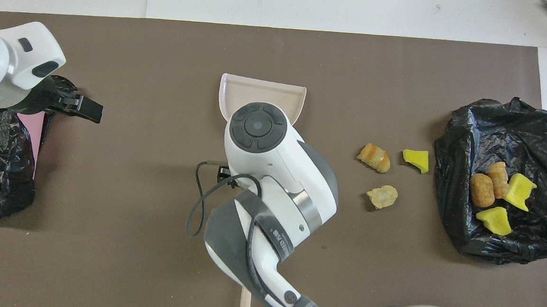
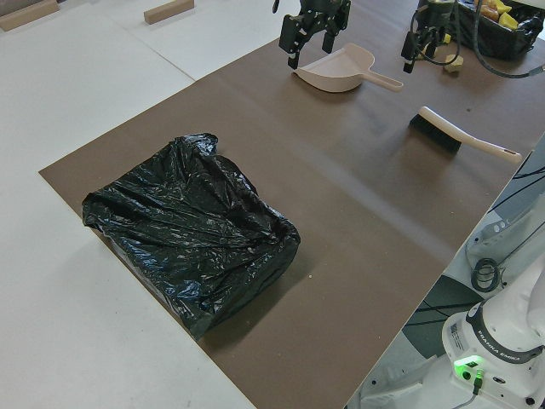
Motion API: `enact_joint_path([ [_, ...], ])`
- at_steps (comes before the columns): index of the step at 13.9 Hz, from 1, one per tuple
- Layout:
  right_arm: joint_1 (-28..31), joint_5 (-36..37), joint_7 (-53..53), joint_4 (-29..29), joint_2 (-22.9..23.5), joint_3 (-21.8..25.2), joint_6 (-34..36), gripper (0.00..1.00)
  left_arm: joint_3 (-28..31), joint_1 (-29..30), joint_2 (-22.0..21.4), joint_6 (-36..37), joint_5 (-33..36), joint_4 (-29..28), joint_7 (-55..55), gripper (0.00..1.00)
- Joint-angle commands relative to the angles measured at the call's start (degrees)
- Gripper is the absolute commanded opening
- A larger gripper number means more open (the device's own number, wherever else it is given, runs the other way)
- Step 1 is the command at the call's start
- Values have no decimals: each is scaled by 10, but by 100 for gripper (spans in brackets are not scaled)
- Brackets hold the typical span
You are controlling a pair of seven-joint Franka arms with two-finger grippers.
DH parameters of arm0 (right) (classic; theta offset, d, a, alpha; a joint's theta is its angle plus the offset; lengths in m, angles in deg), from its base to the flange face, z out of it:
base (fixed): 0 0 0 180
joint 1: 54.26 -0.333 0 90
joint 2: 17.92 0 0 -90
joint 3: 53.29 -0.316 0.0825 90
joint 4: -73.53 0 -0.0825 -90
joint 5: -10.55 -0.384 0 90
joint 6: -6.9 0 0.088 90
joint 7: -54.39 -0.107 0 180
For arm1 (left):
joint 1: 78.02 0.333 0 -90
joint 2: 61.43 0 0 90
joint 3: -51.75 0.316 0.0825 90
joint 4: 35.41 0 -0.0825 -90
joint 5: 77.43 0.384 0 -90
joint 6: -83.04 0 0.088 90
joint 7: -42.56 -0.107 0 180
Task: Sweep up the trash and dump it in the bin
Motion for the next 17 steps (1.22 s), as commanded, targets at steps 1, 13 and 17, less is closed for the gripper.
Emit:
enact_joint_path([
  [1, -22, -44, -25, 157, -100, -1, -22, 95, 4, -43, 41, -43, -6, 15, -5, 100],
  [13, -105, -145, -64, 369, -163, -4, -199, 83, -34, -193, 148, -205, -26, -4, 83, 100],
  [17, -134, -146, -62, 394, -175, -4, -212, 82, -33, -226, 160, -211, -23, -29, 132, 100],
])
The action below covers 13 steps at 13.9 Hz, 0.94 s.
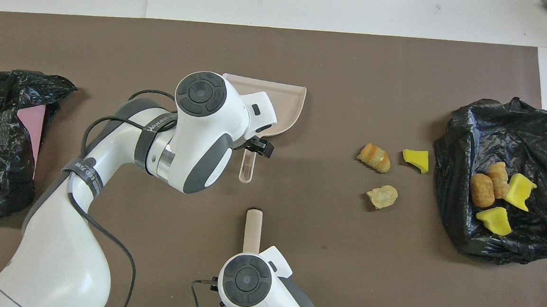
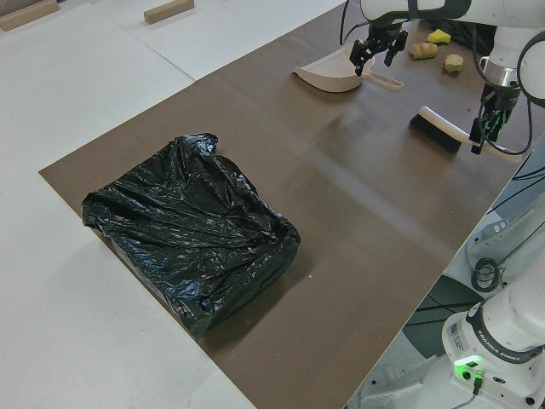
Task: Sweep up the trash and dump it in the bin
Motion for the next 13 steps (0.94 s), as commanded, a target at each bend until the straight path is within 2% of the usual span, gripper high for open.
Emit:
enact_joint_path([
  [1, -11, -14, 13, 29, -23, 1, -15, 82, 10, -14, -5, -3, 0, -15, 27, 87],
  [3, -11, -13, 20, 29, -23, 1, -14, 76, 10, -13, -7, -8, 0, -30, 27, 43],
  [4, -11, -14, 22, 29, -23, 1, -12, 71, 10, -14, -9, -8, 0, -38, 28, 36],
  [5, -11, -14, 21, 29, -23, 1, -11, 62, 10, -13, -10, -11, 0, -45, 28, 33],
  [6, -11, -14, 20, 29, -23, 1, -11, 51, 10, -13, -11, -14, 0, -50, 28, 22],
  [7, -11, -13, 20, 29, -23, 1, -11, 33, 11, -14, -11, -7, 0, -44, 28, 0],
  [8, -13, -13, 21, 30, -26, 1, -11, 10, 13, -9, -11, -5, 2, -36, 28, 0],
  [9, -16, -12, 21, 33, -29, 1, -11, 0, 14, -4, -11, -6, 4, -33, 27, 0],
  [11, -17, -12, 17, 39, -33, 1, -13, 0, 18, 4, -16, 10, 10, -20, 22, 0],
  [13, -17, -4, 13, 42, -34, 2, -11, 0, 19, 23, -33, 32, 49, -13, 11, 0],
])
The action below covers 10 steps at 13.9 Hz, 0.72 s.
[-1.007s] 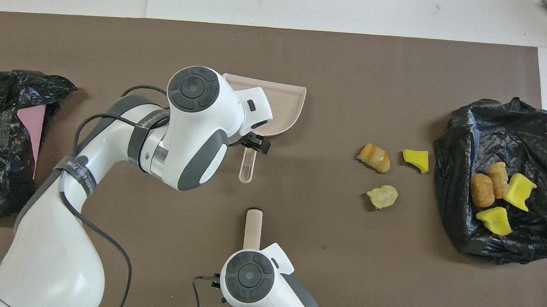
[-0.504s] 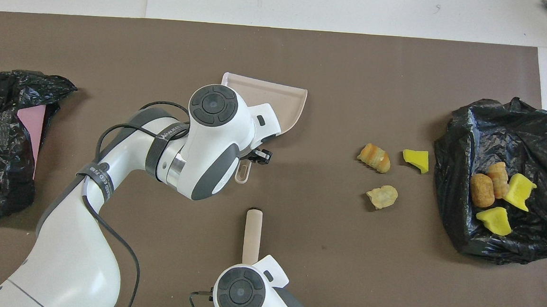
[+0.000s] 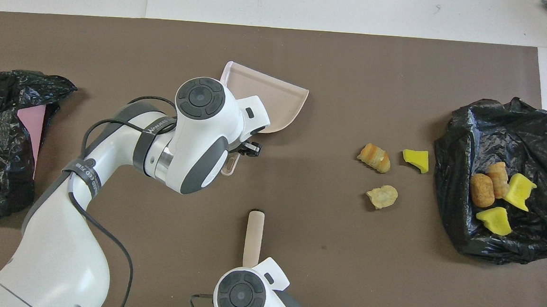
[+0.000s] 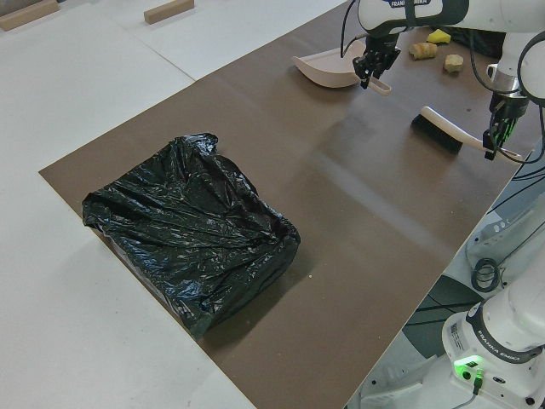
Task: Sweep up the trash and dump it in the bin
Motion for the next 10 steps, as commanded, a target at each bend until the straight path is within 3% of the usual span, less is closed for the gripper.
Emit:
enact_joint_path([
  [1, 0, -1, 10, 32, -26, 2, -12, 0, 2, 22, -33, 38, 33, 5, -45, 0],
  [5, 29, 20, 6, 79, -95, 5, -1, 0, 2, 82, -65, 94, 31, 3, -271, 0],
  [10, 129, 107, 27, 56, -151, 5, 144, 0, 2, 130, -97, 162, 32, -5, -559, 0],
])
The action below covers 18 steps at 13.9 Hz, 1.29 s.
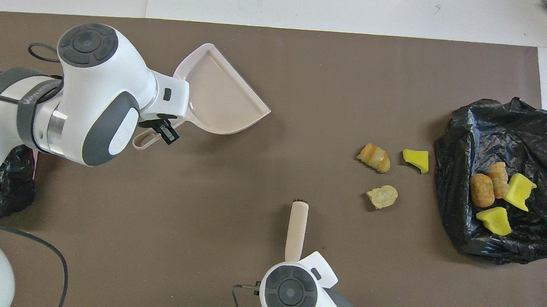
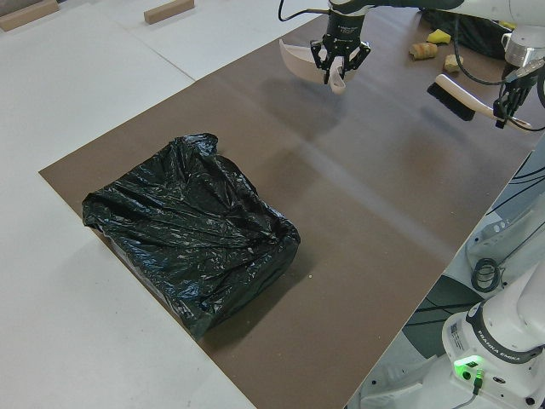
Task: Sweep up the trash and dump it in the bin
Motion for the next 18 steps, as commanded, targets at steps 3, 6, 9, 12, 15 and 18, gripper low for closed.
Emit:
enact_joint_path([
  [3, 104, 124, 94, -57, -1, -4, 124, 0, -3, 12, -48, 26, 16, -60, -207, 0],
  [6, 177, 194, 146, -68, 22, -4, 128, 0, -7, -45, -76, -30, 52, -120, -206, 0],
  [9, 253, 283, 249, -75, 41, -4, 129, 0, -7, -85, -66, -45, 60, -133, -158, 0],
  [12, 308, 341, 295, -111, 72, -3, 143, 0, -7, -126, -53, -56, 59, -127, -94, 0],
  [15, 352, 379, 338, -133, 98, -5, 138, 0, -9, -136, -42, -64, 57, -127, -70, 0],
  [18, 359, 381, 336, -132, 119, -4, 113, 0, -9, -147, -42, -54, 54, -133, -34, 0],
])
